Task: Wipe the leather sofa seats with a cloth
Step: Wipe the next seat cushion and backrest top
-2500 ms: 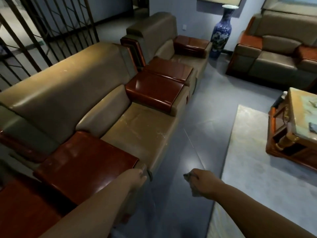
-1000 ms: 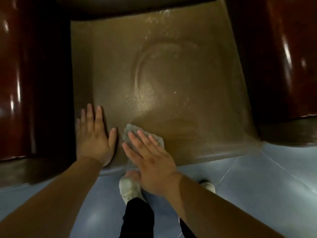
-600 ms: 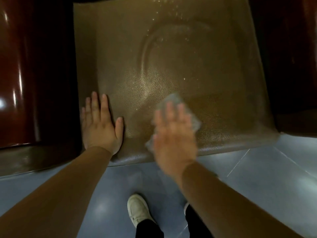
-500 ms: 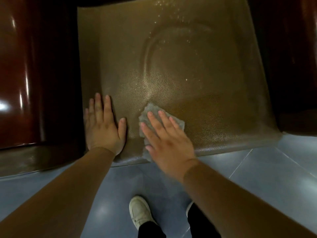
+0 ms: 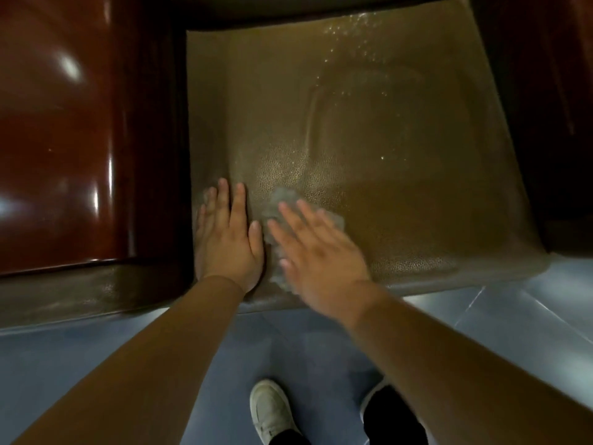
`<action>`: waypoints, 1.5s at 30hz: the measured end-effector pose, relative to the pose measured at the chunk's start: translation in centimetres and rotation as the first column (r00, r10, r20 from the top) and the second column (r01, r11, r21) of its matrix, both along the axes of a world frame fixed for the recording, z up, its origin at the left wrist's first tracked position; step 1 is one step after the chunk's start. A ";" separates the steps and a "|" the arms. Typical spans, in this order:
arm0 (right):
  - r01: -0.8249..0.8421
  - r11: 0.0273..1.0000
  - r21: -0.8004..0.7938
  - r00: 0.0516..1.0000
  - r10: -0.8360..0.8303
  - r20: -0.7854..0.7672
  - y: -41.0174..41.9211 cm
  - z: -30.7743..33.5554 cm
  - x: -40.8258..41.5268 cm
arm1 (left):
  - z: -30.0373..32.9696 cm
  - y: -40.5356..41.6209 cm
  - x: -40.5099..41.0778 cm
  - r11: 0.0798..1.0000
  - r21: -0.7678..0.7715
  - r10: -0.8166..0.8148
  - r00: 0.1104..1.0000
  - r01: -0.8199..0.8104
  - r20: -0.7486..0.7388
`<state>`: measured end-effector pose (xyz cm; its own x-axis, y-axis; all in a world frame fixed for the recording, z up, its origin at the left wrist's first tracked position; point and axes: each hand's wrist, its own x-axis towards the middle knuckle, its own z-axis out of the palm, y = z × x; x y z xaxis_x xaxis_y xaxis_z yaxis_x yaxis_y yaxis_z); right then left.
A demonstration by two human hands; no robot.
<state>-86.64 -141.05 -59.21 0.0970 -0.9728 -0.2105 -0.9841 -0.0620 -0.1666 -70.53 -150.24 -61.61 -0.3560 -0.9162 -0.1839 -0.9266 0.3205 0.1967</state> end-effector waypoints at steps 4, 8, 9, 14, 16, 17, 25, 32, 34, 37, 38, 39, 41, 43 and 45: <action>0.411 0.912 0.003 0.896 -0.403 -0.184 2.7 0.1 -10.3 | 0.8 -1.0 1.4 0.999 0.029 -0.021 0.998 0.023 -0.061; 0.625 0.778 -0.060 0.768 -0.627 -0.133 -0.8 -0.5 -5.5 | 0.2 -1.1 2.0 0.998 -0.050 -0.046 0.997 0.043 -0.069; 0.527 0.847 -0.068 0.842 -0.531 -0.092 -1.9 -0.7 -2.2 | 0.0 -0.9 1.8 0.996 -0.076 -0.046 0.996 0.040 -0.072; -0.078 0.997 -0.016 0.997 0.079 0.002 -0.6 0.3 3.9 | 0.6 -0.4 2.4 0.996 0.024 0.093 0.983 -0.090 -0.156; -0.240 0.970 0.033 0.971 0.241 -0.008 0.8 0.7 1.4 | 1.1 0.8 2.7 0.992 0.055 0.120 0.984 -0.113 -0.132; -0.295 0.954 0.054 0.955 0.296 -0.005 0.1 0.6 0.0 | 1.1 1.5 2.9 0.995 0.035 0.101 0.990 -0.098 -0.097; 0.141 0.990 -0.003 0.988 -0.141 -0.070 -13.5 0.2 0.8 | -0.7 2.8 3.0 0.998 -0.023 0.060 0.998 -0.060 -0.010; -0.430 0.902 0.032 0.903 0.430 -0.002 2.1 0.5 -0.4 | -0.7 2.7 3.1 0.998 -0.013 0.056 0.998 -0.057 -0.038; -0.449 0.892 -0.044 0.892 0.445 -0.073 -3.2 -0.5 -2.7 | -0.9 3.0 3.2 0.997 -0.030 0.067 0.989 -0.072 -0.135; -0.087 0.994 -0.059 0.989 0.080 -0.121 -12.3 -0.3 -4.0 | -1.1 3.0 3.2 0.997 -0.021 0.076 0.985 -0.080 -0.156; 0.043 0.998 -0.034 0.991 -0.047 -0.124 -12.8 -0.5 -3.6 | -0.9 2.9 3.2 0.996 -0.015 0.080 0.987 -0.083 -0.141; 0.103 0.993 -0.055 0.984 -0.110 -0.143 -11.5 -0.6 -2.8 | -0.7 2.9 3.1 0.997 -0.009 0.081 0.989 -0.082 -0.127; 0.066 0.995 -0.072 0.990 -0.075 -0.122 -5.4 -0.1 -1.4 | -0.2 2.8 3.1 0.996 0.008 0.088 0.990 -0.087 -0.112; -0.072 0.997 -0.018 0.997 0.072 -0.026 2.6 0.8 -1.6 | 0.5 2.7 2.9 0.994 0.031 0.103 0.988 -0.100 -0.116; -0.244 0.966 0.082 0.968 0.247 -0.036 6.1 1.6 -5.6 | 1.5 2.4 2.6 0.989 0.091 0.128 0.987 -0.119 -0.102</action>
<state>-92.23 -134.98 -57.64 0.3192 -0.9013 -0.2929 -0.9469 -0.2913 -0.1358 -67.96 -147.80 -60.07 -0.2631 -0.9370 -0.2296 -0.9301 0.1832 0.3183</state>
